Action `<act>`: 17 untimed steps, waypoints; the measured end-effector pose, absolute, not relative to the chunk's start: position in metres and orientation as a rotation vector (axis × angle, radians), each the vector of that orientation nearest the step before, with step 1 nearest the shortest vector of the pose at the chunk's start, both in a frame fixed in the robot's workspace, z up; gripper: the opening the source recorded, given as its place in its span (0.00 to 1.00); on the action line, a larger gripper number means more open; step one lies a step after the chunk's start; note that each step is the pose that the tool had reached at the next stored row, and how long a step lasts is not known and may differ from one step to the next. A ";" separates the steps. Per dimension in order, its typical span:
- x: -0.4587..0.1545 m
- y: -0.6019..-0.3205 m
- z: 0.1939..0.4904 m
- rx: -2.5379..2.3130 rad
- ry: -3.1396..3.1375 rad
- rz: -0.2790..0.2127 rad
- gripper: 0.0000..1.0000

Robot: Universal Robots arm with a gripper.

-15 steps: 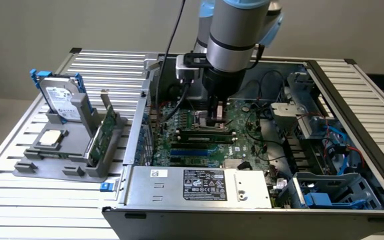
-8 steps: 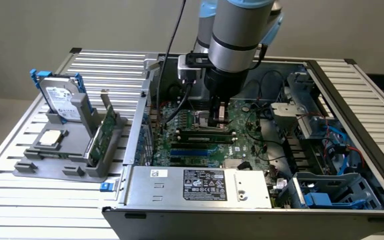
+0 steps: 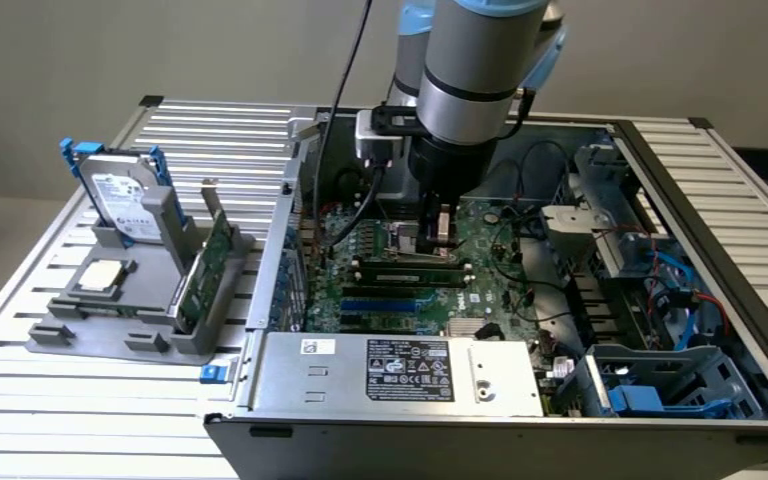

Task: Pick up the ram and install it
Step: 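Press down the ram until it locks into place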

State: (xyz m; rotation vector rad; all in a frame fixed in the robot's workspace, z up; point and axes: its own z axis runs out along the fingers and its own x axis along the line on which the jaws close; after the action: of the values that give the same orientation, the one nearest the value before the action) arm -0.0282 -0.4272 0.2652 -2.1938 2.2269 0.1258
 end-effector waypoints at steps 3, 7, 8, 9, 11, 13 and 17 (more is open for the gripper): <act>-0.028 -0.427 0.265 -2.194 2.227 0.126 0.11; -0.028 -0.427 0.265 -2.180 2.242 0.123 0.11; -0.028 -0.427 0.265 -2.165 2.257 0.121 0.11; -0.028 -0.427 0.265 -2.151 2.271 0.120 0.11; -0.028 -0.427 0.265 -2.123 2.299 0.117 0.11; -0.028 -0.427 0.265 -2.092 2.327 0.115 0.11; -0.028 -0.427 0.265 -2.018 2.389 0.113 0.11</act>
State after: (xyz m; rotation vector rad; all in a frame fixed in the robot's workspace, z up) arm -0.0282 -0.4272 0.2652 -2.0181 2.3892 0.1133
